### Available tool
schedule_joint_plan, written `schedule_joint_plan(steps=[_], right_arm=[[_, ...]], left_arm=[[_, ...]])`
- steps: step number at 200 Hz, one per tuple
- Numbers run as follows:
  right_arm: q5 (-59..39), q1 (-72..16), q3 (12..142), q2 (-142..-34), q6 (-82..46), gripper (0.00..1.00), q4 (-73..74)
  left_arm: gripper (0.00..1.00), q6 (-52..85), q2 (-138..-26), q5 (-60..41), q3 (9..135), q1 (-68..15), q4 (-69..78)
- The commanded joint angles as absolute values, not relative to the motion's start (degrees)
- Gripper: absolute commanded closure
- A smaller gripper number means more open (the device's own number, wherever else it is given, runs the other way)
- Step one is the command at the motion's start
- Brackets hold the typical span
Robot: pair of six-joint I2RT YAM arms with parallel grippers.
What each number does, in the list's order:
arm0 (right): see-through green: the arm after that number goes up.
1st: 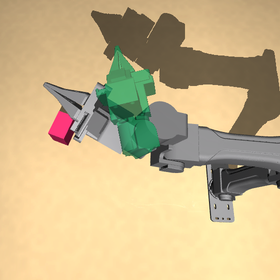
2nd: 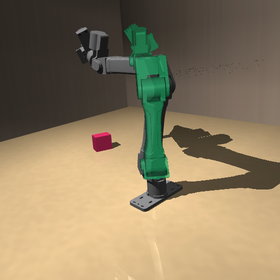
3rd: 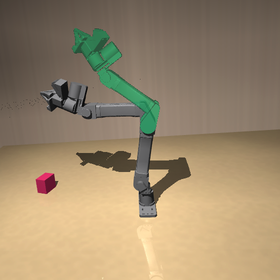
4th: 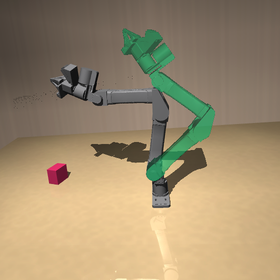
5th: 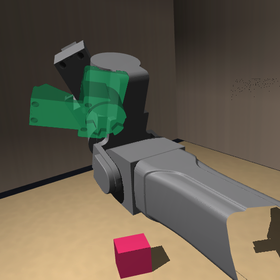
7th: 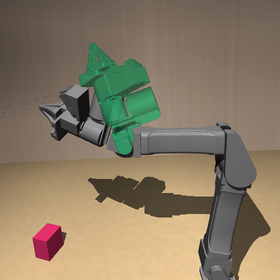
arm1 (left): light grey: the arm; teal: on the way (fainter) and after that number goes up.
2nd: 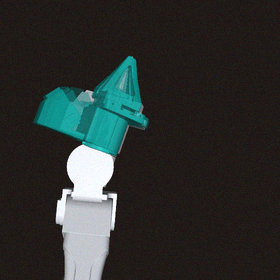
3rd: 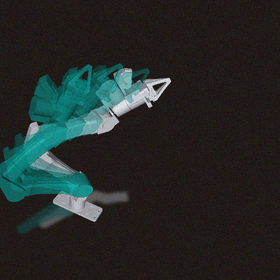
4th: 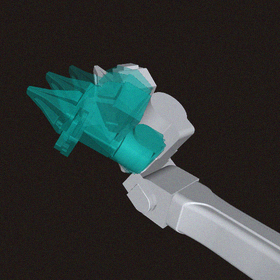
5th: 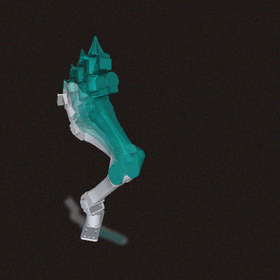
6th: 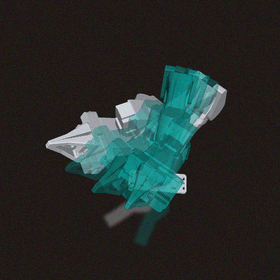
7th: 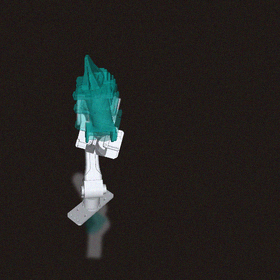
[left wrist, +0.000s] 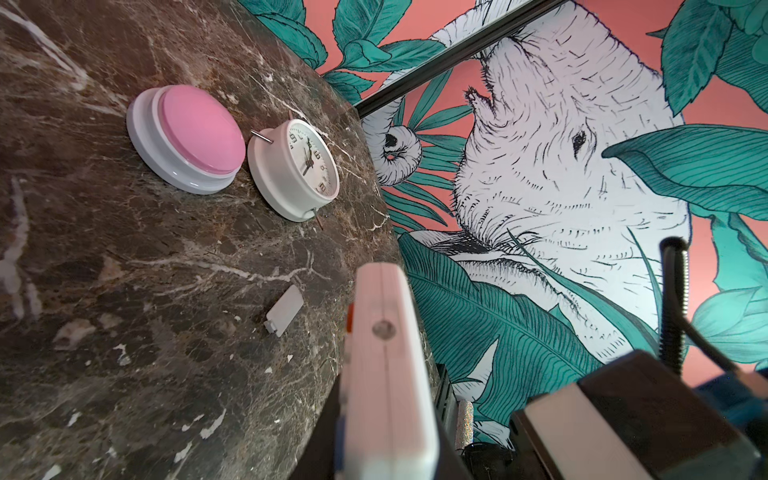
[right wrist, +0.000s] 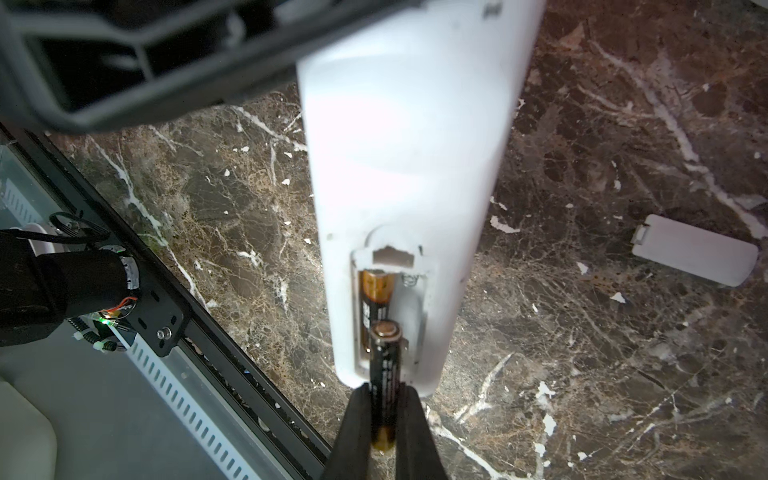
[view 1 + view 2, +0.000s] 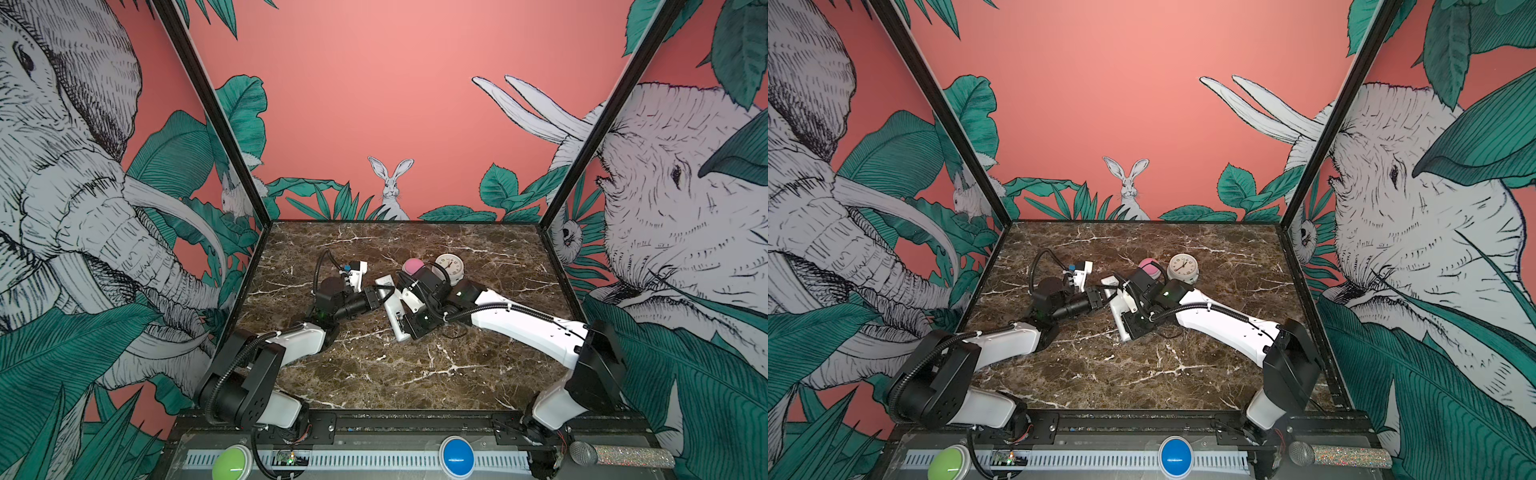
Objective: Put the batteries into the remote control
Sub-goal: 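Carry the battery with the right gripper to the remote's open compartment, then lower the battery into the compartment beside the seated battery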
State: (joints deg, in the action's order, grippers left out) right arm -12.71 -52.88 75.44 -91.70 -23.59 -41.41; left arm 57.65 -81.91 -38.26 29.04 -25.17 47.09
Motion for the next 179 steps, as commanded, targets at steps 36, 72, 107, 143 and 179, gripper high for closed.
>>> schedule_joint_plan(steps=[36, 72, 107, 143, 179], right_arm=[[-10.72, -53.35, 77.96, -93.97, -24.33, 1.00, -43.89], [-9.94, -53.30, 78.38, -94.37, -25.03, 1.00, -44.51], [-9.60, -53.28, 79.14, -95.25, -25.48, 1.00, -44.49], [-9.27, -53.33, 80.40, -96.17, -25.51, 1.00, -45.11], [-8.89, -53.34, 80.93, -96.58, -25.41, 0.98, -45.68]], left_arm=[[1.00, 59.24, -81.32, -38.72, 27.64, -24.82, 51.37], [1.00, 60.10, -81.65, -38.61, 27.60, -24.91, 52.42], [1.00, 60.45, -82.09, -38.62, 27.64, -24.87, 53.15], [1.00, 61.59, -82.83, -38.67, 27.31, -24.88, 54.98], [1.00, 61.89, -82.91, -38.67, 26.95, -24.87, 55.63]])
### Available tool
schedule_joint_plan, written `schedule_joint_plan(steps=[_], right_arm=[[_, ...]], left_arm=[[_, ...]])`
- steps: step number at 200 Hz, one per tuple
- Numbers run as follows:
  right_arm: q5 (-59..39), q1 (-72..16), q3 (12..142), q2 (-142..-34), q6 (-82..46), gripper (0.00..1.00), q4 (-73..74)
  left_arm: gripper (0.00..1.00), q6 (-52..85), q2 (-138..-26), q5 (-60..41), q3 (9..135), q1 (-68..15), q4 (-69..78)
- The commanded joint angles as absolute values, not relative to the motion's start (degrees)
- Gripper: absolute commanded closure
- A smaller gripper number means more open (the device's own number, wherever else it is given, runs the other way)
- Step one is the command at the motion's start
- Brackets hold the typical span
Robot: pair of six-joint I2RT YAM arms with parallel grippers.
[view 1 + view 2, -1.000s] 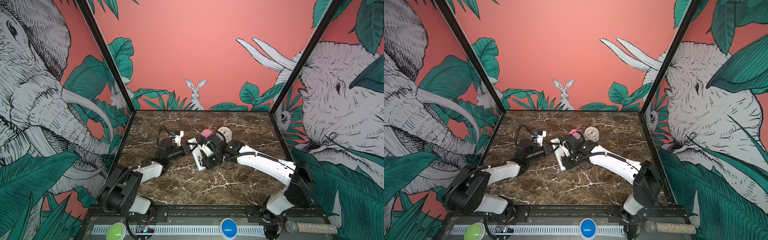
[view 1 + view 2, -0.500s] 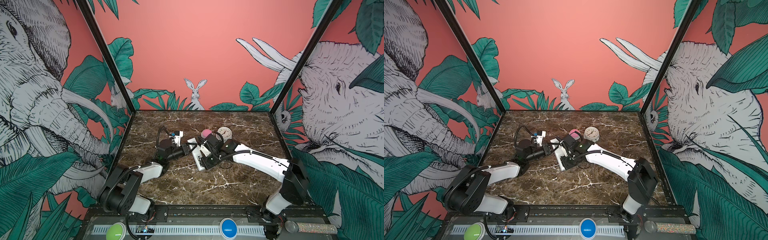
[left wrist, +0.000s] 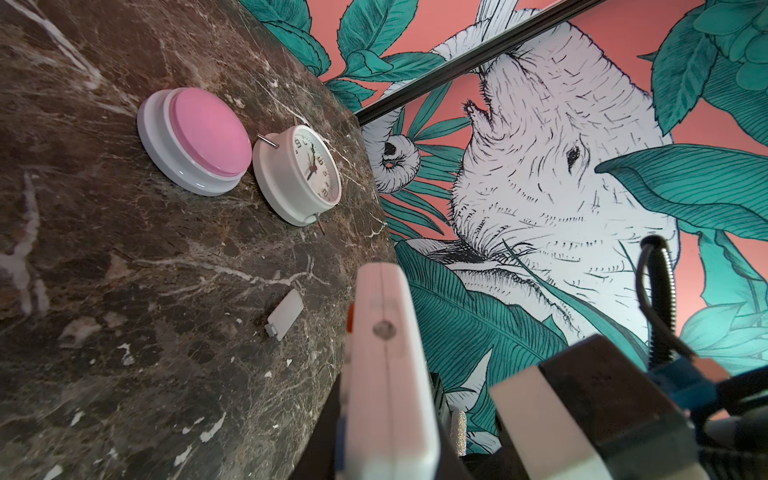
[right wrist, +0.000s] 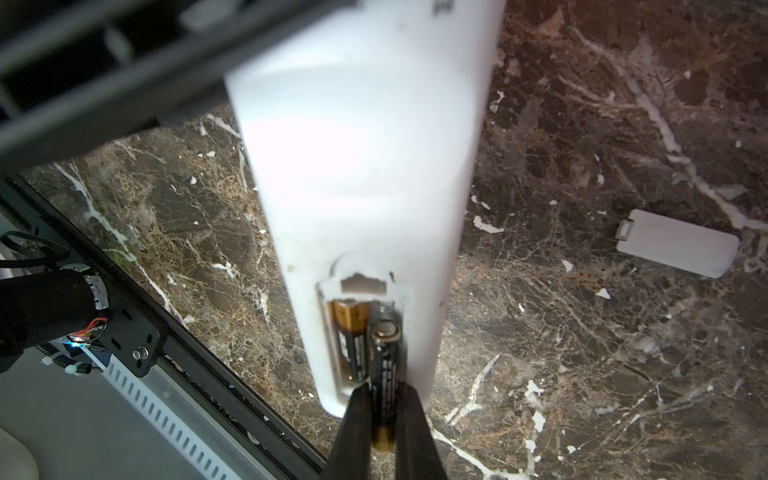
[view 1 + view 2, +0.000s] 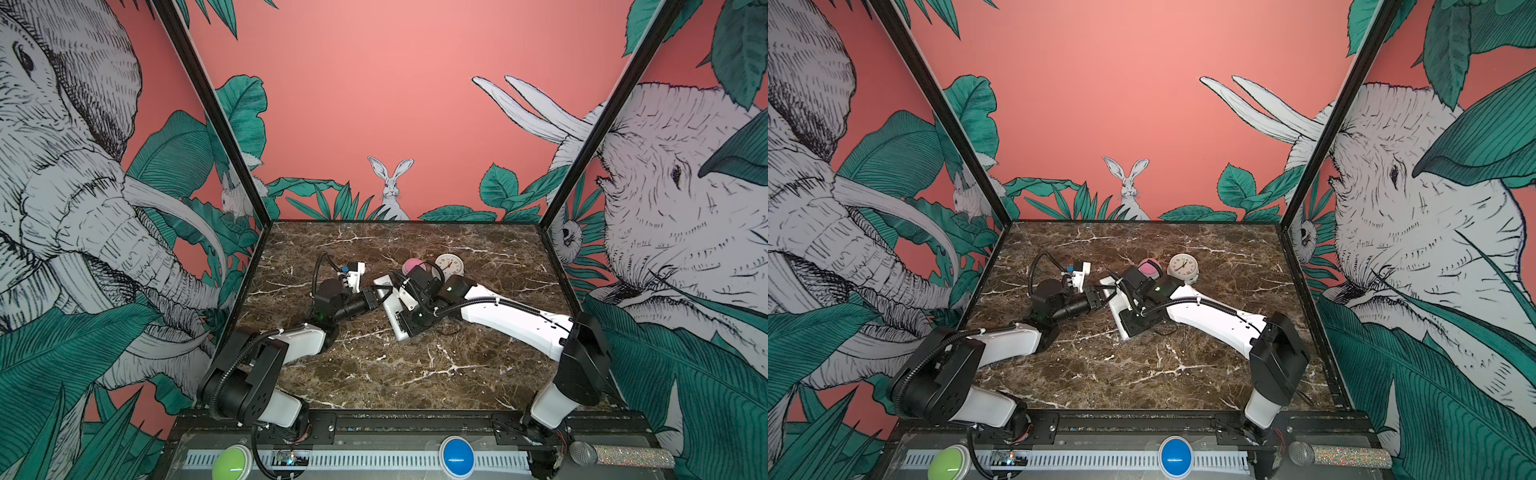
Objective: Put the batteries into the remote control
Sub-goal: 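Lower the battery into the compartment beside the seated battery, then open the right gripper and raise it off the seated battery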
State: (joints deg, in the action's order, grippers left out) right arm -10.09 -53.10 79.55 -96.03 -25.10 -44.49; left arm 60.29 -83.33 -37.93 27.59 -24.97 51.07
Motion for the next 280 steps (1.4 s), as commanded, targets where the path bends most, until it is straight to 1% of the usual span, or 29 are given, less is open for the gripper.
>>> schedule_joint_plan(steps=[1, 149, 178, 258, 271, 280], right_arm=[[-8.89, -53.34, 80.94, -96.59, -25.40, 0.98, -45.69], [-8.17, -53.34, 82.35, -97.58, -25.50, 0.87, -47.20], [-7.96, -53.35, 82.62, -97.64, -25.49, 0.83, -47.27], [-7.81, -53.33, 82.92, -97.21, -25.33, 0.80, -47.20], [-7.87, -53.35, 83.28, -97.20, -24.99, 0.78, -47.22], [-7.56, -53.37, 83.74, -97.19, -24.71, 0.73, -47.76]], left_arm=[[1.00, 61.88, -82.94, -38.67, 26.92, -24.87, 55.63], [1.00, 64.25, -84.73, -39.16, 26.43, -24.87, 59.99], [1.00, 64.65, -84.99, -39.28, 26.40, -24.87, 60.46], [1.00, 65.05, -85.03, -39.11, 26.27, -24.87, 60.84], [1.00, 65.09, -84.99, -39.10, 26.37, -24.83, 60.82], [1.00, 65.17, -84.99, -39.19, 26.36, -24.83, 60.75]])
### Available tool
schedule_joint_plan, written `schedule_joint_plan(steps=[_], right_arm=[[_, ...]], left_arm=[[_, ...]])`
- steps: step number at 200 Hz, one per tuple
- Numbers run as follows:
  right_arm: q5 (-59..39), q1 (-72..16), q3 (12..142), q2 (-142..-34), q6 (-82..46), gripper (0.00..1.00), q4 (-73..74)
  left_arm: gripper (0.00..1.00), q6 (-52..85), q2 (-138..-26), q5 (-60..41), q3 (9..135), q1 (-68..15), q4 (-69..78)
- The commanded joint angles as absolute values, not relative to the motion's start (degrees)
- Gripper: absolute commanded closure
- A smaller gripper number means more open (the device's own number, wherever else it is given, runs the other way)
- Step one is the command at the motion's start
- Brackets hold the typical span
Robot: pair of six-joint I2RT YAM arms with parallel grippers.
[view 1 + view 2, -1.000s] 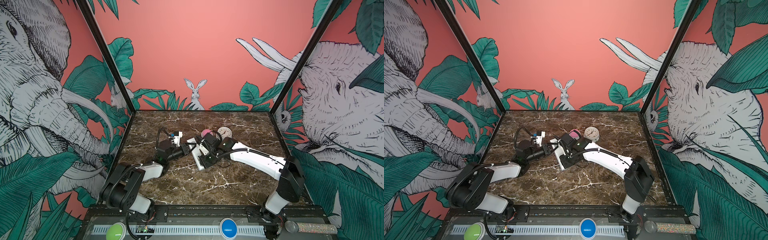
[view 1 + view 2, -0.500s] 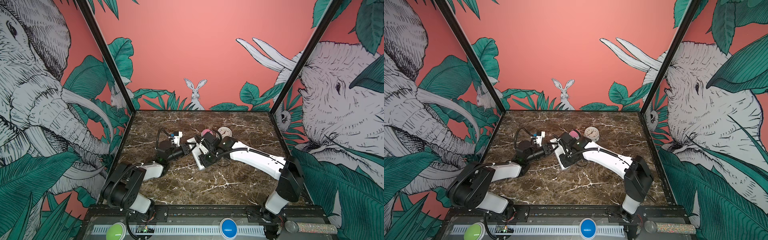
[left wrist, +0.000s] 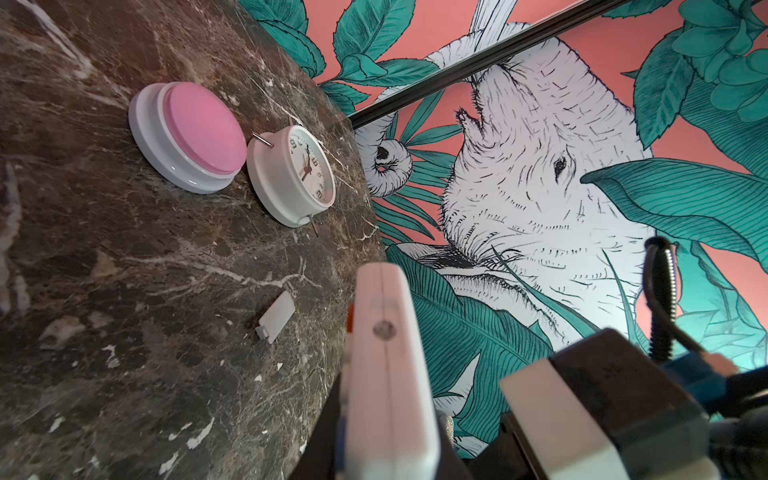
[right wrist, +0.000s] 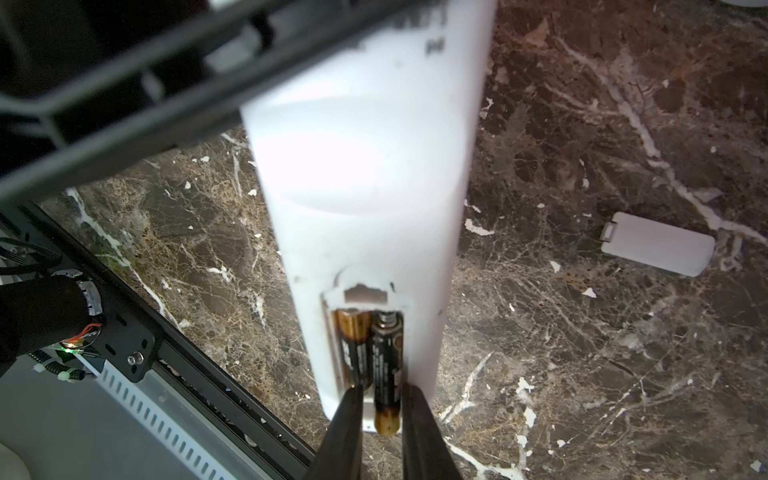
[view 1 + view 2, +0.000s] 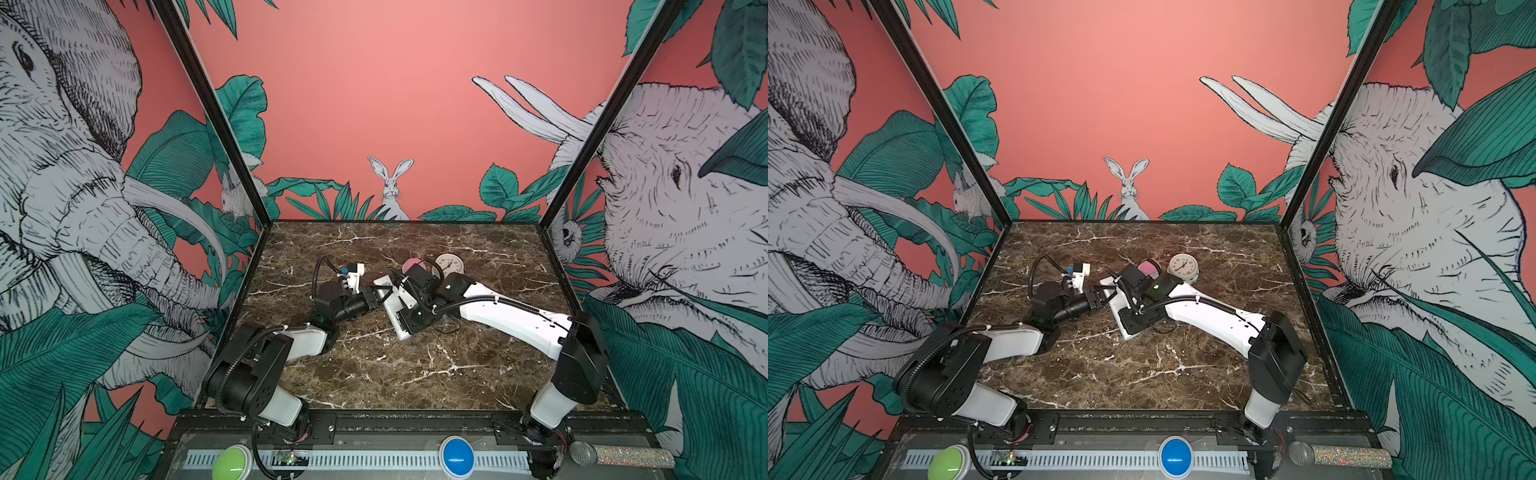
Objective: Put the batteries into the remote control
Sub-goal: 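Open the right gripper and raise it off the seated battery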
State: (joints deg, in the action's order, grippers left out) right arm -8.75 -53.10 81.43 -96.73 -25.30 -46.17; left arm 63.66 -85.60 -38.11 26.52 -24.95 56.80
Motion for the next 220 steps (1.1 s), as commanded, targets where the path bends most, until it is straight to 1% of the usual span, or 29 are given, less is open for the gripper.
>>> schedule_joint_plan(steps=[1, 25, 54, 103, 109, 123, 142, 165, 193, 220], right_arm=[[-7.52, -53.40, 83.79, -97.20, -24.70, 0.72, -47.83], [-6.42, -53.38, 84.20, -96.77, -24.36, 0.61, -48.43], [-6.33, -53.44, 84.70, -95.81, -24.13, 0.55, -48.77], [-6.97, -53.53, 85.22, -92.28, -19.83, 0.52, -48.79], [-7.85, -53.53, 84.53, -92.19, -18.27, 0.52, -48.01], [-10.47, -53.53, 82.13, -87.27, -14.48, 0.50, -45.42], [-14.15, -53.47, 78.52, -83.19, -9.20, 0.45, -42.52], [-16.55, -53.53, 76.42, -80.91, -1.97, 0.44, -42.44], [-14.90, -53.58, 73.54, -78.49, 4.55, 0.42, -41.95], [-12.41, -53.55, 72.31, -77.35, 9.42, 0.37, -41.58]], left_arm=[[1.00, 65.15, -84.99, -39.19, 26.36, -24.81, 60.74], [1.00, 65.13, -84.93, -39.11, 26.27, -24.87, 60.81], [1.00, 65.12, -84.93, -39.08, 26.10, -24.87, 60.73], [1.00, 66.24, -85.43, -40.32, 26.88, -24.88, 61.60], [1.00, 66.51, -85.62, -40.43, 26.95, -24.87, 62.14], [1.00, 67.04, -85.87, -40.69, 26.83, -24.83, 63.13], [1.00, 67.32, -85.92, -40.99, 26.72, -24.91, 63.68], [1.00, 67.35, -85.66, -41.05, 26.46, -24.83, 63.62], [1.00, 67.27, -84.93, -41.19, 26.51, -24.87, 63.26], [1.00, 67.15, -84.31, -41.73, 26.53, -24.85, 62.77]])
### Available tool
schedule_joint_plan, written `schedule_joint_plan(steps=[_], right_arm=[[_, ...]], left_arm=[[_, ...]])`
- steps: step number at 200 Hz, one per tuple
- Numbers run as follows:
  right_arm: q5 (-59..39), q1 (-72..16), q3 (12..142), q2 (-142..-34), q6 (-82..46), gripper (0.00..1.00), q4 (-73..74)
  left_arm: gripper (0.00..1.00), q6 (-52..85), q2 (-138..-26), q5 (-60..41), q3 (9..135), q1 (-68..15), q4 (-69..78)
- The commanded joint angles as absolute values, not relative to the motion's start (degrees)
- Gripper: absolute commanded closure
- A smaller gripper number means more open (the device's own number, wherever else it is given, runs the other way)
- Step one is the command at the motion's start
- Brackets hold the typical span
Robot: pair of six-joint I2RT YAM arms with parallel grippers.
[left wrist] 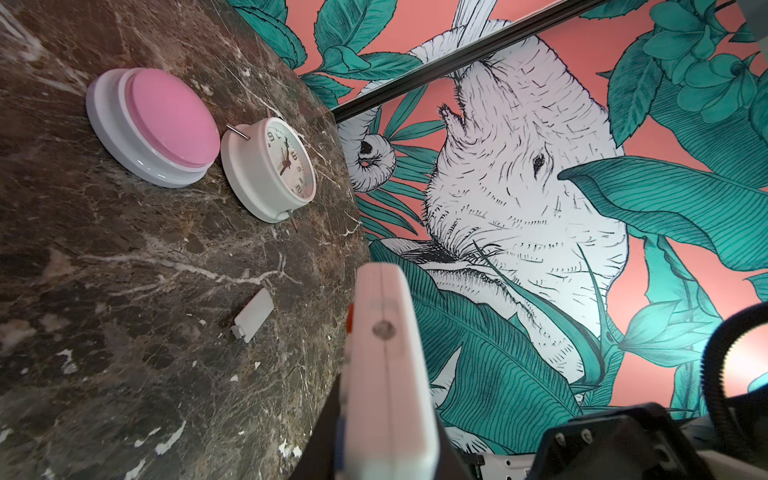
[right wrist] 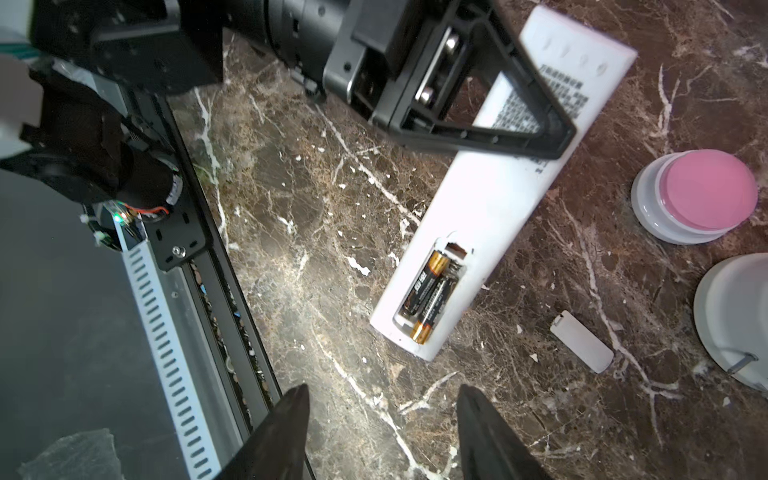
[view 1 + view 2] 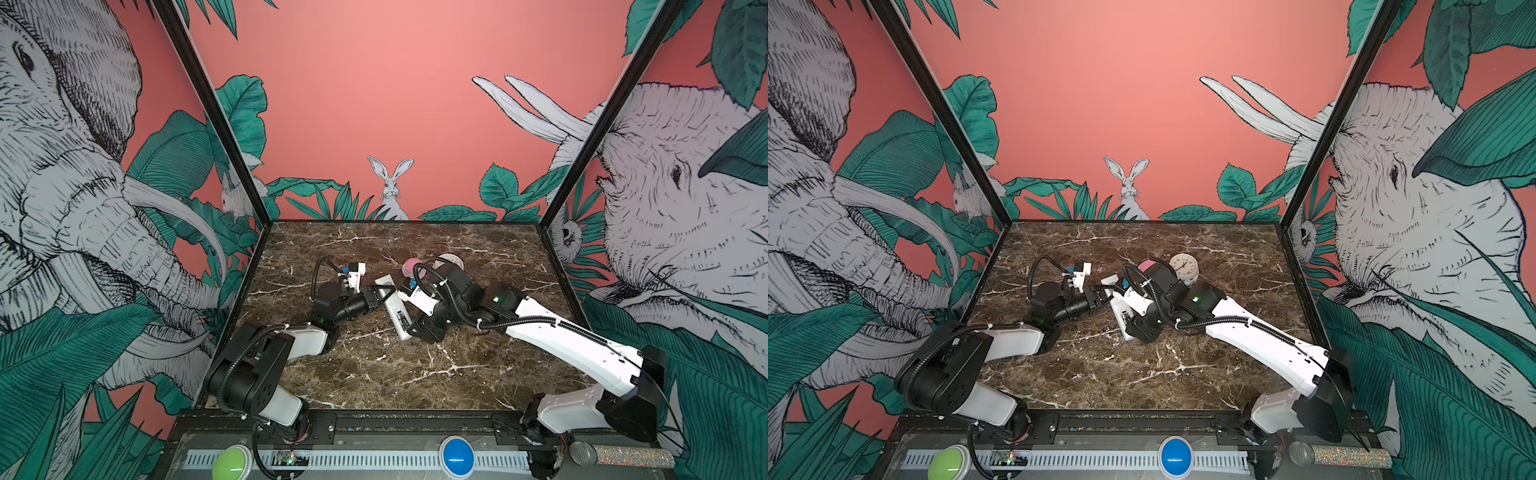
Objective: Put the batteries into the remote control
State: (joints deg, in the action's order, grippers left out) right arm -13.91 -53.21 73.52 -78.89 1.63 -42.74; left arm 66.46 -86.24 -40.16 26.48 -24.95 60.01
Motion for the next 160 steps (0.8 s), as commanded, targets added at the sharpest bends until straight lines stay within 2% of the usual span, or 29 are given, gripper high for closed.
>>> schedule_joint_plan(steps=[1, 40, 59, 116, 160], right_arm=[[-12.32, -53.54, 72.23, -77.26, 9.63, 0.37, -41.53], [-10.75, -53.93, 67.94, -73.41, 17.54, 0.28, -37.22], [-10.11, -54.05, 67.34, -72.99, 21.37, 0.27, -36.73], [-12.83, -54.05, 69.03, -75.74, 31.23, 0.36, -39.24], [-12.74, -54.13, 70.74, -78.45, 34.60, 0.48, -39.77]], left_arm=[[1.00, 67.19, -84.30, -41.78, 26.58, -24.86, 62.76], [1.00, 66.97, -83.62, -42.89, 26.95, -24.87, 62.03], [1.00, 66.75, -83.00, -43.57, 27.07, -24.86, 61.74], [1.00, 66.61, -81.50, -45.00, 27.75, -24.87, 60.47], [1.00, 66.52, -81.21, -45.33, 28.04, -25.00, 59.42]])
